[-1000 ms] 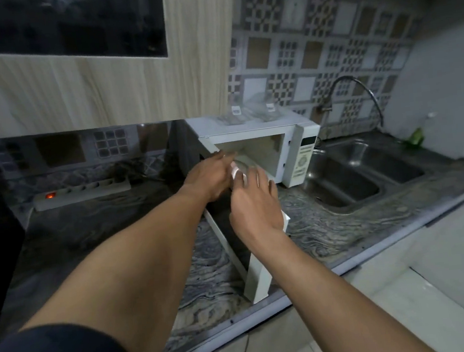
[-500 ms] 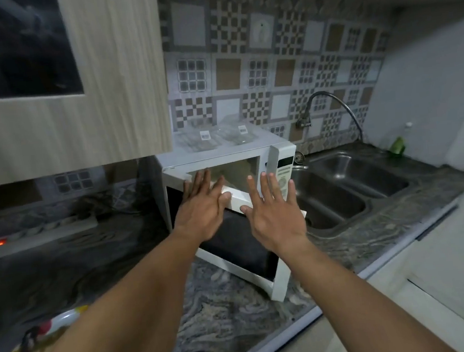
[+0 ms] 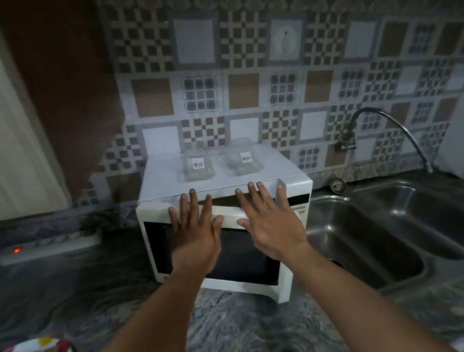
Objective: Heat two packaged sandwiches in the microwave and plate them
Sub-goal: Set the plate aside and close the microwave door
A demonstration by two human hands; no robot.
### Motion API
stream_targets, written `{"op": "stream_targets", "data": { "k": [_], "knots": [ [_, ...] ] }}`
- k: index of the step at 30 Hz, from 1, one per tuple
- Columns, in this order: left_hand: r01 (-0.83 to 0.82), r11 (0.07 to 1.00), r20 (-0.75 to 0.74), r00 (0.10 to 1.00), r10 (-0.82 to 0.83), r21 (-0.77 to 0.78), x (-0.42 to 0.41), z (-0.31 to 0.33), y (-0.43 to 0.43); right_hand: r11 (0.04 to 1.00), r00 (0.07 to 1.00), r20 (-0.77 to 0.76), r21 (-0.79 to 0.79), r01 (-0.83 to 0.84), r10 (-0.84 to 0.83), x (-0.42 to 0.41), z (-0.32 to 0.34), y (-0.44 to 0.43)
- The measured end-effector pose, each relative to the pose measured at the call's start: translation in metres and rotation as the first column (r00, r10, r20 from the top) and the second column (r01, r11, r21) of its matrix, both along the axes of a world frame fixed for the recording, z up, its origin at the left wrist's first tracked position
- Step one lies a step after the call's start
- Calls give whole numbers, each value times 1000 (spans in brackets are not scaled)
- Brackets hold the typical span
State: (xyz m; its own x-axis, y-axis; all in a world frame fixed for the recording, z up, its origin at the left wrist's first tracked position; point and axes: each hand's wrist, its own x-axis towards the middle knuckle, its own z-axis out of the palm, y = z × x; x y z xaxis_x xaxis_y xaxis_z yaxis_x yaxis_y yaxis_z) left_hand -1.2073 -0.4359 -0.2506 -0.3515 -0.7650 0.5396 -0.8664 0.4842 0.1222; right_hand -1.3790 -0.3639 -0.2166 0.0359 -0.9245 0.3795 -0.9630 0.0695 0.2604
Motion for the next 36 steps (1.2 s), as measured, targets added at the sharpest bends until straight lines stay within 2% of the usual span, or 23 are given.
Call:
{"op": "stream_targets", "data": {
  "k": [4,8,15,17,22,28,36],
  "knots": [
    [-91,995,11,996,92,-27,-13,3,-7,997,997,8,12,-73,72,-21,2,-23],
    [-139,990,87,986,141,-20,-26,11,-16,994,994,11,0,-109,109,-38,2,-41],
    [-175,983,192,964,184,-63,-36,23,-28,997,998,-22,-48,-65,64,-47,0,-63],
    [-180,980,203,960,194,-87,-37,24,-32,998,999,21,-50,-36,37,-48,-3,-67],
    [-154,981,207,962,176,-118,-37,26,-42,999,998,56,-41,-30,32,-50,-7,-74],
    [-120,992,218,968,126,-42,-30,33,-52,998,996,68,-2,-57,57,-55,-1,-79],
    [-105,994,158,982,100,28,-31,34,-57,991,989,117,-107,-75,87,-57,3,-79]
  ]
}}
